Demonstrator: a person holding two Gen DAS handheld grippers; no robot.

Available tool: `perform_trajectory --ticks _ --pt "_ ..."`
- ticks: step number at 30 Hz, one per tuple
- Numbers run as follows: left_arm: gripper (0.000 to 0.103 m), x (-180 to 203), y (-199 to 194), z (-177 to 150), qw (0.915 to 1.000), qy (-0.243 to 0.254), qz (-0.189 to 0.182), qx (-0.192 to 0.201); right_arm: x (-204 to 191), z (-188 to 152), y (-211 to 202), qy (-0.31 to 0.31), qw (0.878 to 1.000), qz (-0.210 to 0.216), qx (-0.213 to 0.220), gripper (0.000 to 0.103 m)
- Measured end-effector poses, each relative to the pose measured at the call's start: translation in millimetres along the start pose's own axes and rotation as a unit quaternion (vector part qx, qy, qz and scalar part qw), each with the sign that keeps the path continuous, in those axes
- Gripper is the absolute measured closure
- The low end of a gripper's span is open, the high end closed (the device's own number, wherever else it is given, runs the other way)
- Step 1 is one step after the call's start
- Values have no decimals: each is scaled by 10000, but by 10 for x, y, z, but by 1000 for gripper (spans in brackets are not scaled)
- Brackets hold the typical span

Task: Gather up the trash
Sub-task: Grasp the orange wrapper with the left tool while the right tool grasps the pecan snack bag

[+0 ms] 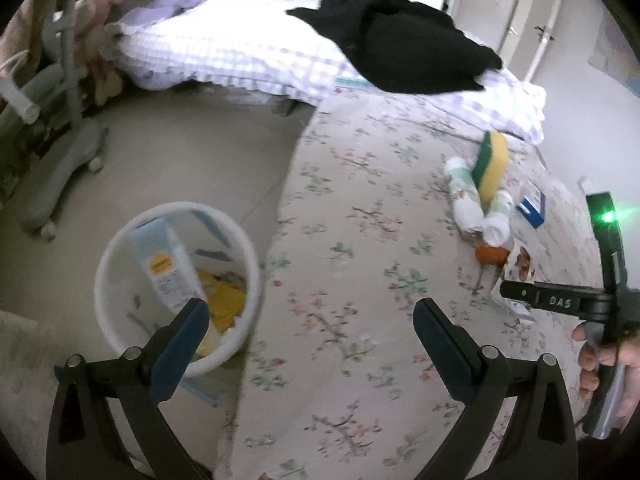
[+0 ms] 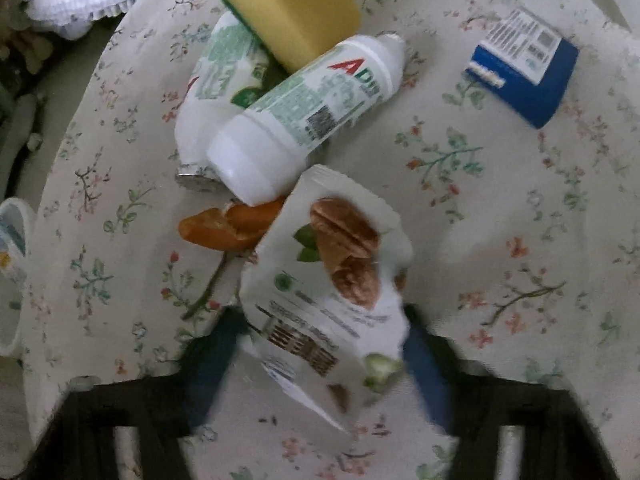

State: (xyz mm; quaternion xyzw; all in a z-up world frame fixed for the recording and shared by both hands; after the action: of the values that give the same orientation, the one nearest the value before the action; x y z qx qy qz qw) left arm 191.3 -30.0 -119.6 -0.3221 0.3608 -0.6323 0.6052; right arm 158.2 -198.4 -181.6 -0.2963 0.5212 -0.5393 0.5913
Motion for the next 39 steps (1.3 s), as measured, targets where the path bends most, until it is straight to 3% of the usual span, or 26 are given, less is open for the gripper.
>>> perform_trajectory --ticks 9,20,23,25,30,34,39 --pt "0 815 165 -22 9965 602 -538 -214 446 -51 -507 405 9980 284 387 59" --pt "3 1571 342 69 9912 782 -1068 -91 1082 -35 -983 1002 9906 245 895 59" --pt "14 1758 398 101 9877 763 -1366 -24 1197 -71 -1023 1055 9900 185 918 59" --pt "27 1855 447 112 9858 778 -1488 4 1253 -90 -1044 1082 9897 187 922 59" --pt "49 2017 571 141 9829 755 -1676 91 1350 -93 -1057 1086 9897 161 914 59" --pt "67 2057 679 121 9834 790 -1631 17 1373 -80 -1052 1100 9896 175 905 59" --pt "78 2046 698 96 9837 857 -1583 23 1355 -51 -1039 1077 9899 190 907 59"
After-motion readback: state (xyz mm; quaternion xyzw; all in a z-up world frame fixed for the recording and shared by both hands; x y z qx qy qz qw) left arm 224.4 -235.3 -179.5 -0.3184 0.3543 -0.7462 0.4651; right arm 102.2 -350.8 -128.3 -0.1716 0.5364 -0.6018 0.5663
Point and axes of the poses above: each gripper's, at about its wrist camera, not at the fingertips, and y roughly the way its jaws point, x to its right, z to its top, the point moved 10 cm from there along y, roughly the way its jaws point, and after that the axes turned 9 degrees about z, right-handed, at the moved point
